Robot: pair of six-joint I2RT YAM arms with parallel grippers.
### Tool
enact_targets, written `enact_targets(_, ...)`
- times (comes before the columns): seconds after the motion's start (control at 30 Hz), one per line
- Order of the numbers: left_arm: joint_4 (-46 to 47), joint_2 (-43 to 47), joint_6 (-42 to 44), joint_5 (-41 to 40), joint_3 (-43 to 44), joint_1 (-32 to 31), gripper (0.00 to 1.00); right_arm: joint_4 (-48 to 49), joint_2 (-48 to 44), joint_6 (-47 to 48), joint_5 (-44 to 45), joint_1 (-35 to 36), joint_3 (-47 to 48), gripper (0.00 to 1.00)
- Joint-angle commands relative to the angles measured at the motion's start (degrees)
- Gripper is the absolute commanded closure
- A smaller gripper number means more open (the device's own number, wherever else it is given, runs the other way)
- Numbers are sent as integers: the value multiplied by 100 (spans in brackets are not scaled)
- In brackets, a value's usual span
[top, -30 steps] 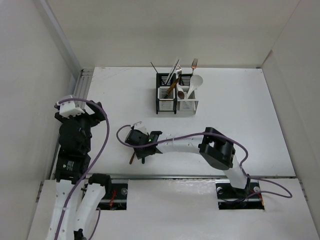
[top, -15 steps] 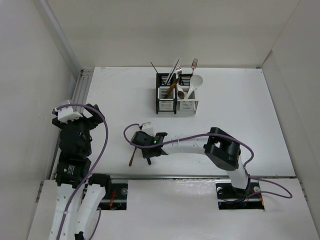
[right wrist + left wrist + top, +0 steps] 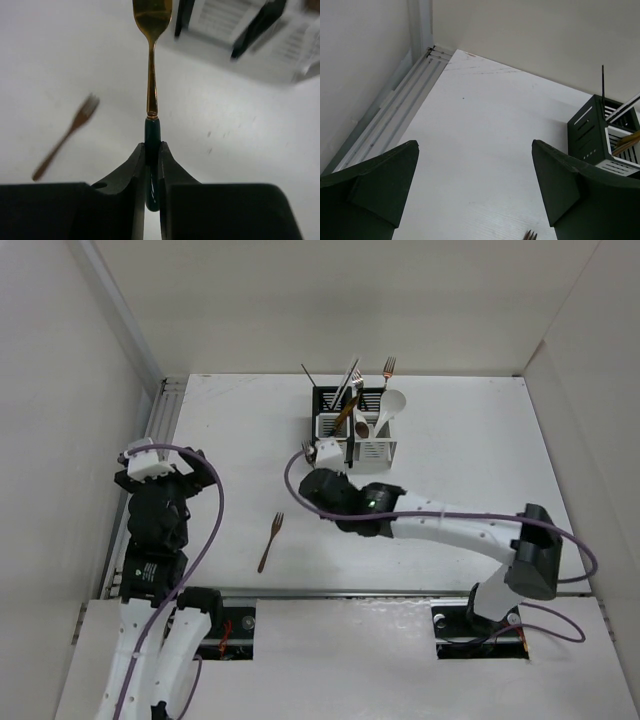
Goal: Sort the eating utensils into containers
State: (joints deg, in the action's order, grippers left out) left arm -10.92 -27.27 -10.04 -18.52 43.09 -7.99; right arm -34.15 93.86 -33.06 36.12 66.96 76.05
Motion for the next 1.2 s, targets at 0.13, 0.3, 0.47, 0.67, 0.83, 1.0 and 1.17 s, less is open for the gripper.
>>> enact_targets(0.13,889,-550,467,296,-126,17,5,3411,-1081,3137,-1112,-2035,375,100)
enact_targets(0.3,1574,-1043,819,849,-178,17,5,5145,-116,4297,-3003,-3451,866,100)
enact_targets(0.47,2417,-1693,820,1325,-73,17,4,6270,1115,4238,-5350,-4585,1481,100)
enact_targets(0.67,2981,-2677,768,1474,112,78,4,8949,2038,3931,-6107,-4902,912,100)
enact_targets(0.83,3043,-3188,557,1773,340,297,4,8760,2488,3473,-6811,-5290,1447,100)
enact_targets(1.0,3148,-3347,442,1773,340,412,4,9084,2347,3473,-6925,-5290,842,100)
enact_targets(1.17,3061,-3399,442,1826,340,465,4,8848,1926,3473,-6934,-5290,795,100)
